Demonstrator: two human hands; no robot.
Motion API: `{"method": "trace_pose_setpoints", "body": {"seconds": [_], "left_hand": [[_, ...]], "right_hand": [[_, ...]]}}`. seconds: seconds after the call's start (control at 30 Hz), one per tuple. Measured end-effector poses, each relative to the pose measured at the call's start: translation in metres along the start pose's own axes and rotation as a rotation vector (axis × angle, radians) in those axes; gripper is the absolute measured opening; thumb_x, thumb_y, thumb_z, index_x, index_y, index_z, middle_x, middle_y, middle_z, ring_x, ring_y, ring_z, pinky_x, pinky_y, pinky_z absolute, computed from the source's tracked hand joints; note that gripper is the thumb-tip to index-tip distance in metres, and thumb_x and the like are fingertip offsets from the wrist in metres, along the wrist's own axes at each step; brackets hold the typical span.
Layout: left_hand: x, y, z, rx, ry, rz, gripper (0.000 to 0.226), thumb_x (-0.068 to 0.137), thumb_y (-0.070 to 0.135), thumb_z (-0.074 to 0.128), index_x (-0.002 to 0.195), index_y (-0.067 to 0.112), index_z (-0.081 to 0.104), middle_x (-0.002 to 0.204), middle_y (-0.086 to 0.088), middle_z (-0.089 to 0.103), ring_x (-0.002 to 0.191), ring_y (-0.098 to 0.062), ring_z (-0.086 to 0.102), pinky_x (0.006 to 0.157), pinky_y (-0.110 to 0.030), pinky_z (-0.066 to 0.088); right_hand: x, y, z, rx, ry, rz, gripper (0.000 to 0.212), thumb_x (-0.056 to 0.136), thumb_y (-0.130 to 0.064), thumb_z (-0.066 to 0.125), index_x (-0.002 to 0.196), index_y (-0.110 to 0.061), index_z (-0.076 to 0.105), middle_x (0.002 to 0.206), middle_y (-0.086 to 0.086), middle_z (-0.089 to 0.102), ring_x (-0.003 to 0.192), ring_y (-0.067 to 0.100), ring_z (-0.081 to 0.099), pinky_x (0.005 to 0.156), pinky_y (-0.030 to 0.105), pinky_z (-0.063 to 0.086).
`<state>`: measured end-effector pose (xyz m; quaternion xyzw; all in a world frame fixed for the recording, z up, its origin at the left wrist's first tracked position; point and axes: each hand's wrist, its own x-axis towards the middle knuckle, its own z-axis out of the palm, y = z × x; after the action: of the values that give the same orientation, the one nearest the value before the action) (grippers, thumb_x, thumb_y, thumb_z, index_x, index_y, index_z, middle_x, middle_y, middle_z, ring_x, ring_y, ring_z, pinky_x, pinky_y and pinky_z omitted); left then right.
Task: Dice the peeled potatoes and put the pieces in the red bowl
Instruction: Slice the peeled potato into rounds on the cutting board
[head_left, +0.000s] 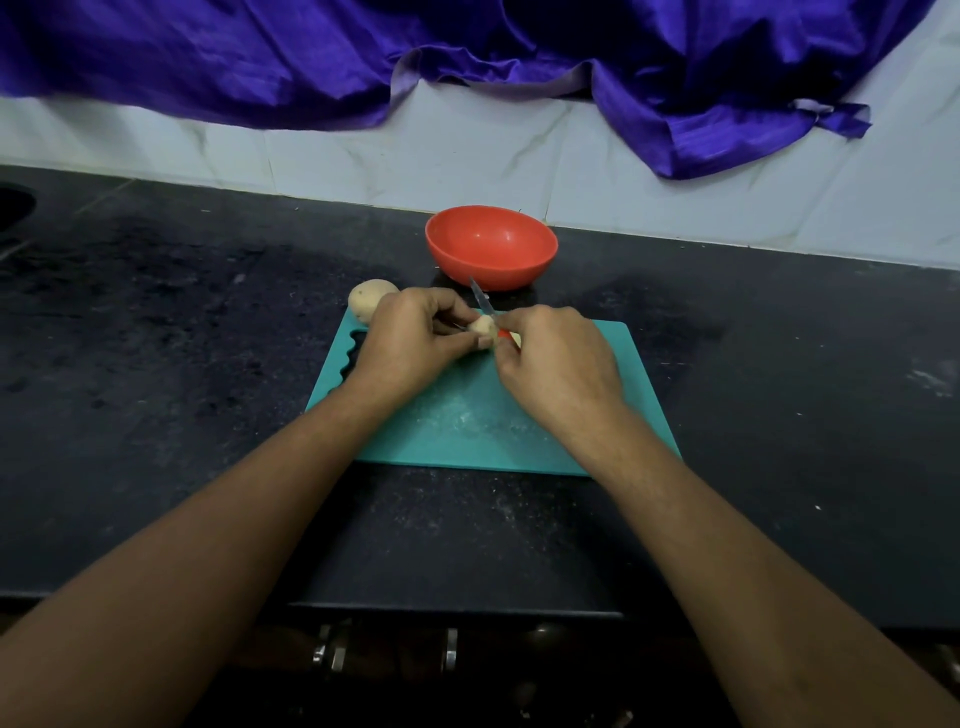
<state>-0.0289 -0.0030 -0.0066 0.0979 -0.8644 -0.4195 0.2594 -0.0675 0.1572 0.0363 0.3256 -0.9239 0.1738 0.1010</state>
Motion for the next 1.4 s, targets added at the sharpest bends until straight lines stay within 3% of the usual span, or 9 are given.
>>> {"method": "trace_pose_setpoints", "body": {"seconds": [0.17, 0.3, 0.4, 0.57, 0.83, 0.97, 1.13, 1.27, 1.4], "left_hand": [[0.0, 0.002, 0.0, -0.035, -0.002, -0.005, 0.018, 0.079, 0.022, 0.088, 0.094, 0.018, 0.08, 0.087, 0.012, 0.076, 0.078, 0.003, 0.07, 0.07, -0.008, 0.051], [0.0, 0.003, 0.0, -0.031, 0.003, -0.011, 0.016, 0.08, 0.021, 0.088, 0.094, 0.018, 0.079, 0.086, 0.013, 0.076, 0.076, 0.004, 0.07, 0.07, -0.008, 0.052], [0.0, 0.002, 0.0, -0.026, -0.004, -0.011, 0.016, 0.08, 0.021, 0.087, 0.093, 0.019, 0.078, 0.087, 0.013, 0.076, 0.076, 0.003, 0.07, 0.07, -0.009, 0.053], [0.002, 0.0, 0.001, -0.037, 0.019, -0.047, 0.016, 0.081, 0.021, 0.087, 0.094, 0.019, 0.078, 0.087, 0.011, 0.076, 0.076, 0.001, 0.071, 0.072, -0.013, 0.055], [0.001, 0.001, 0.0, -0.057, 0.004, -0.058, 0.016, 0.081, 0.021, 0.087, 0.094, 0.02, 0.078, 0.088, 0.01, 0.077, 0.077, -0.001, 0.072, 0.073, -0.015, 0.056], [-0.001, 0.002, -0.001, -0.071, 0.003, -0.067, 0.015, 0.081, 0.022, 0.087, 0.09, 0.024, 0.076, 0.085, 0.012, 0.076, 0.074, 0.001, 0.07, 0.068, -0.01, 0.053], [0.0, 0.002, -0.001, -0.071, -0.003, -0.068, 0.016, 0.082, 0.02, 0.087, 0.093, 0.022, 0.076, 0.089, 0.01, 0.077, 0.078, -0.001, 0.072, 0.073, -0.014, 0.057], [-0.002, 0.005, -0.001, -0.092, -0.01, -0.066, 0.017, 0.081, 0.02, 0.087, 0.094, 0.02, 0.077, 0.086, 0.011, 0.077, 0.077, -0.001, 0.073, 0.071, -0.012, 0.055], [-0.004, 0.007, -0.002, -0.093, -0.007, -0.057, 0.017, 0.08, 0.024, 0.088, 0.093, 0.021, 0.078, 0.08, 0.011, 0.076, 0.074, 0.002, 0.072, 0.065, -0.009, 0.052]], "right_hand": [[-0.012, 0.005, 0.009, -0.056, 0.012, 0.007, 0.026, 0.101, -0.031, 0.051, 0.117, -0.026, 0.071, 0.095, 0.003, 0.069, 0.089, 0.026, 0.064, 0.064, 0.033, 0.04], [-0.009, 0.004, 0.011, -0.063, 0.015, -0.003, 0.028, 0.101, -0.03, 0.052, 0.121, -0.025, 0.071, 0.096, 0.003, 0.07, 0.089, 0.025, 0.064, 0.065, 0.036, 0.048], [-0.011, 0.002, 0.013, -0.07, 0.009, -0.013, 0.028, 0.102, -0.027, 0.05, 0.122, -0.024, 0.07, 0.098, 0.005, 0.068, 0.091, 0.026, 0.063, 0.065, 0.034, 0.038], [-0.023, 0.003, 0.016, -0.103, -0.038, 0.006, 0.022, 0.101, -0.025, 0.05, 0.11, -0.023, 0.07, 0.078, -0.002, 0.053, 0.071, 0.021, 0.048, 0.062, 0.032, 0.035], [-0.016, 0.012, 0.012, -0.039, -0.082, -0.004, 0.027, 0.101, -0.03, 0.05, 0.119, -0.029, 0.071, 0.099, 0.003, 0.068, 0.092, 0.027, 0.062, 0.067, 0.033, 0.04], [-0.019, 0.028, 0.012, 0.151, -0.051, 0.095, 0.033, 0.099, -0.031, 0.056, 0.129, -0.035, 0.069, 0.073, -0.007, 0.059, 0.077, 0.022, 0.06, 0.065, 0.034, 0.046], [-0.018, 0.043, -0.001, 0.256, 0.067, 0.124, 0.026, 0.099, -0.034, 0.06, 0.121, -0.034, 0.073, 0.054, -0.009, 0.054, 0.053, 0.012, 0.053, 0.056, 0.034, 0.048], [-0.015, 0.035, -0.01, 0.258, 0.101, 0.083, 0.028, 0.101, -0.037, 0.058, 0.127, -0.036, 0.069, 0.077, -0.011, 0.069, 0.07, 0.011, 0.064, 0.065, 0.038, 0.057], [-0.016, 0.022, -0.008, 0.199, 0.086, 0.043, 0.03, 0.101, -0.036, 0.054, 0.127, -0.035, 0.069, 0.074, -0.01, 0.062, 0.074, 0.018, 0.063, 0.063, 0.035, 0.052]]}}
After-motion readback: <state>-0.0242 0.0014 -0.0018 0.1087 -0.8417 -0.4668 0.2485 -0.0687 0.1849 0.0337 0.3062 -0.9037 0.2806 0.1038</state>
